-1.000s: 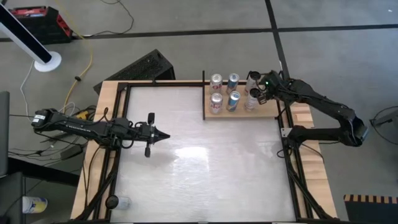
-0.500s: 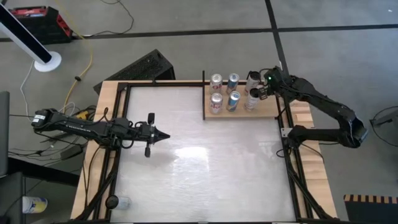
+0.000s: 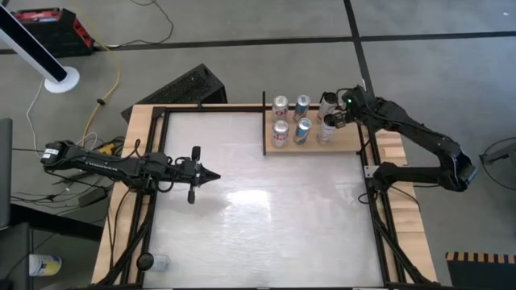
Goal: Place canned beverage on shelf
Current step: Put the top white-yellow soda can on the shelf
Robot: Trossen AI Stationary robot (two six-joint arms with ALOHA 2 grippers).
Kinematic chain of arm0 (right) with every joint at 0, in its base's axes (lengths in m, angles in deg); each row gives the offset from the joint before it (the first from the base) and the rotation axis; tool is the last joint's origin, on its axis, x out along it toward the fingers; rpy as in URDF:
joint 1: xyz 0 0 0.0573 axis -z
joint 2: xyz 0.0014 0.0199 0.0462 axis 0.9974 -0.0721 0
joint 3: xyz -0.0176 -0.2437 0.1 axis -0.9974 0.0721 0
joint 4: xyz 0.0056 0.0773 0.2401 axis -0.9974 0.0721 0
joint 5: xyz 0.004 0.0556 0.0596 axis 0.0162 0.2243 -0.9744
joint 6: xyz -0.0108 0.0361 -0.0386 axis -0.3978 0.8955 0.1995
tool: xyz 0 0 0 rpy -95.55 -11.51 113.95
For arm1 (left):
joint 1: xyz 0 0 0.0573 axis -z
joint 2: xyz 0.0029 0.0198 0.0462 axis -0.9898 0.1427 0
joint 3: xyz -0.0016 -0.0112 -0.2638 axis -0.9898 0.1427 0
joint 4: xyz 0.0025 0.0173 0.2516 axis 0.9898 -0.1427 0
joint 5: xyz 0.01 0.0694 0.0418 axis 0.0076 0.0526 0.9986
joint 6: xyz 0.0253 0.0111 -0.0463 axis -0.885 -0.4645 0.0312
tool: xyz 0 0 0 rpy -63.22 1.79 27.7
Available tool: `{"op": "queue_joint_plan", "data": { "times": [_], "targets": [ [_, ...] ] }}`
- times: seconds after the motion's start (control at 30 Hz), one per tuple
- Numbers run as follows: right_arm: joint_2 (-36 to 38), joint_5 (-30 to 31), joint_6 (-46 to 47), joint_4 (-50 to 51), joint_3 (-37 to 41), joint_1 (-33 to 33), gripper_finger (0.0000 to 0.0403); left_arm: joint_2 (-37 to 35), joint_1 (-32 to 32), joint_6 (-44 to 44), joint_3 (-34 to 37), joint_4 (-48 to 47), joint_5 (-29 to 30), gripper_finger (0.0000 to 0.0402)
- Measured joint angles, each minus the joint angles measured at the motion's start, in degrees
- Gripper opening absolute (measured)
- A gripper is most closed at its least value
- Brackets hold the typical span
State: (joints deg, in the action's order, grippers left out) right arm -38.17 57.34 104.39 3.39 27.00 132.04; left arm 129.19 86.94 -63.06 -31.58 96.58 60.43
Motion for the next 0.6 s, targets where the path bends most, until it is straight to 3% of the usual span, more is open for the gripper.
{"op": "queue_joint_plan", "data": {
  "times": [0.6],
  "targets": [
    [-2.8,0.2,-1.5,-0.5,0.0,0.5,0.0016,0.0,0.0,2.1,0.0,-1.3,-1.2,0.0]
  ]
}}
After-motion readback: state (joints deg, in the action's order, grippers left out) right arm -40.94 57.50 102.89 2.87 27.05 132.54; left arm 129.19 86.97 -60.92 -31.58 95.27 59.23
